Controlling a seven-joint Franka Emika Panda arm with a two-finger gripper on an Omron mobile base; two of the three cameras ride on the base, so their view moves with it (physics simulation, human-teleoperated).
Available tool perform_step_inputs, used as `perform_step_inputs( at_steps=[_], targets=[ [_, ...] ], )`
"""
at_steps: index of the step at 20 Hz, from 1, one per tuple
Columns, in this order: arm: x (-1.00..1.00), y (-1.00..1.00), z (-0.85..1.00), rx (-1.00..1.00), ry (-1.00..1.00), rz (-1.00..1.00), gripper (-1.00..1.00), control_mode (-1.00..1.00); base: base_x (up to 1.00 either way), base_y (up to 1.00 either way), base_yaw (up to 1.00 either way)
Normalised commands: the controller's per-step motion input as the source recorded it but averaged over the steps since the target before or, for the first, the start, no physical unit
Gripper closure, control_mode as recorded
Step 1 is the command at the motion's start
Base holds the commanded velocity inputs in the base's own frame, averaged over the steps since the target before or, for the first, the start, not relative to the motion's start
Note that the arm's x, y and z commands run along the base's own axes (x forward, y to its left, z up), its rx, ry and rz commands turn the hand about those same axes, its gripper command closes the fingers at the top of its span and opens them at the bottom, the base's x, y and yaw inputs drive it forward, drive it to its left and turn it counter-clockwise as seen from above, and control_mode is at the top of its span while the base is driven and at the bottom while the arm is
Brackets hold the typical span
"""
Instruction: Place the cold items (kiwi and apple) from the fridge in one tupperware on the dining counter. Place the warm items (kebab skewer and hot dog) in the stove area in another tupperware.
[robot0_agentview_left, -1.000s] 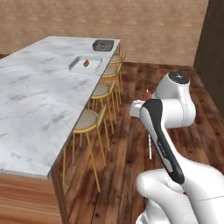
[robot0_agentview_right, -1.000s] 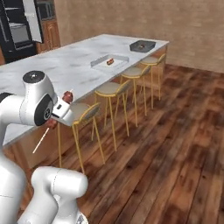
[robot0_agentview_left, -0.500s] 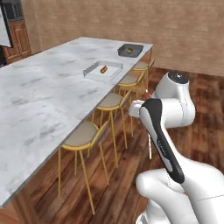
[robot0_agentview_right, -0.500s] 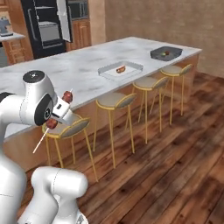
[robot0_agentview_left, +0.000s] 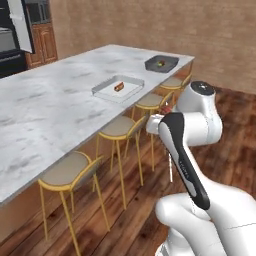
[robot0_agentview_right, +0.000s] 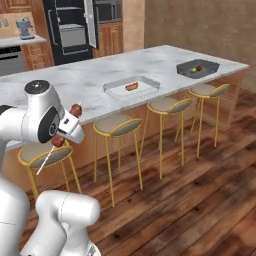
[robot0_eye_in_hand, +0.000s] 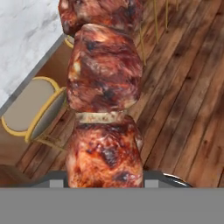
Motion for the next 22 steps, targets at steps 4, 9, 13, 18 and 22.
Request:
perform_step_inputs(
  at_steps=[4,9,13,18,22],
  targets=[
    [0.00,0.00,0.00,0.00,0.00,0.00,1.00,1.00,0.73,-0.86,0.40],
    [0.00,0.00,0.00,0.00,0.00,0.00,1.00,1.00,0.64,-0.90,0.38],
    [0.00,0.00,0.00,0.00,0.00,0.00,1.00,1.00,0.67,-0.90,0.39],
    [0.00,0.00,0.00,0.00,0.00,0.00,1.00,1.00,0.77,-0.77,0.61],
    [0.00,0.00,0.00,0.00,0.00,0.00,1.00,1.00,0.66,-0.80,0.58]
  ],
)
